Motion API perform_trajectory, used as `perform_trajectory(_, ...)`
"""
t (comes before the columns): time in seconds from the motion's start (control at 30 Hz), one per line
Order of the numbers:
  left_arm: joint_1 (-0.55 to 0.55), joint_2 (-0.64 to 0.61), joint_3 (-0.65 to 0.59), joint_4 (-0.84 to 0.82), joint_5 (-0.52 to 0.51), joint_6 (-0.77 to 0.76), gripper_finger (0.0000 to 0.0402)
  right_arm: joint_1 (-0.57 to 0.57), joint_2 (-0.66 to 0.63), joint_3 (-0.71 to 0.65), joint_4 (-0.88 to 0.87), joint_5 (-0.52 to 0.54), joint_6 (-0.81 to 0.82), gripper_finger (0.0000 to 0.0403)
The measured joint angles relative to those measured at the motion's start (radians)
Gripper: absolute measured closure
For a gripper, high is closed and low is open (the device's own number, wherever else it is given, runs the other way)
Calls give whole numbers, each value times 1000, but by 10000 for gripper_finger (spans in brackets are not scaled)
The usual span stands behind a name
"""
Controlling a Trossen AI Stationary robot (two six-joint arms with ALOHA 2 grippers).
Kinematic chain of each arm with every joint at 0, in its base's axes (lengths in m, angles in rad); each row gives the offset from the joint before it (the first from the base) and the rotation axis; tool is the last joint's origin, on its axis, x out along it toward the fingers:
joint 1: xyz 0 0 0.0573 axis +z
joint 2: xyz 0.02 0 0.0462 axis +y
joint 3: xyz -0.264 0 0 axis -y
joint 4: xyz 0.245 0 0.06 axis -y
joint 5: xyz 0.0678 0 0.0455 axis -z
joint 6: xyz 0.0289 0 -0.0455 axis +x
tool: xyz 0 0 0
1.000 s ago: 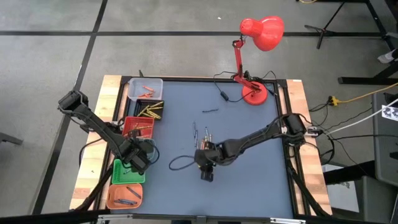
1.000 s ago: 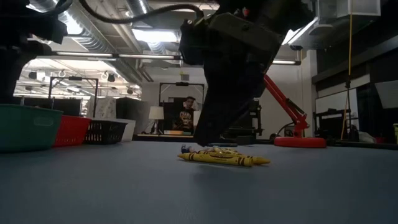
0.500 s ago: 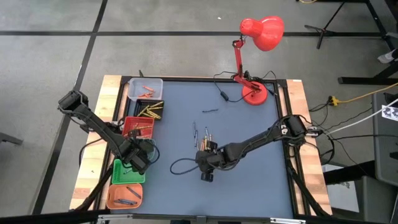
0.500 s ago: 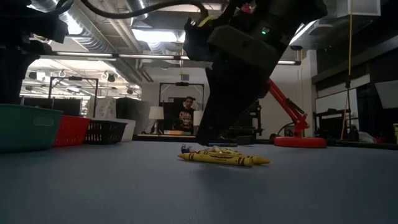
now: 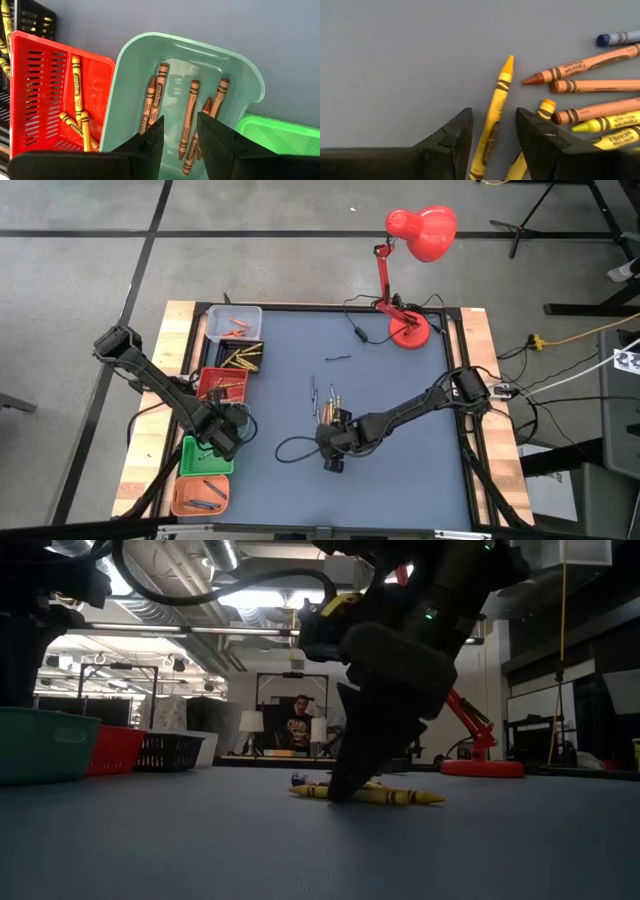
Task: Sort crayons
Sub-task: Put the yellow crayon into the orange bin
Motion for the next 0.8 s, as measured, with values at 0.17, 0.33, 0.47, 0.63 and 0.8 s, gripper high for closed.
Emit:
perform_trajectory(0.17, 0, 0, 0, 4, -5, 0, 301, 0, 1, 0, -4, 1, 0, 249)
perform_trajectory(0.33, 0, 0, 0, 70, -145, 1, 301, 1, 2, 0, -4, 14, 2, 258)
perform_trajectory(0.47, 1, 0, 0, 146, -229, 8, 301, 1, 2, 0, -5, 17, 3, 291)
perform_trajectory(0.63, 1, 0, 0, 196, -240, 8, 301, 0, 3, 0, -3, 20, 2, 342)
perform_trajectory(0.8, 1, 0, 0, 246, -245, 9, 301, 0, 3, 0, 2, 22, -1, 381)
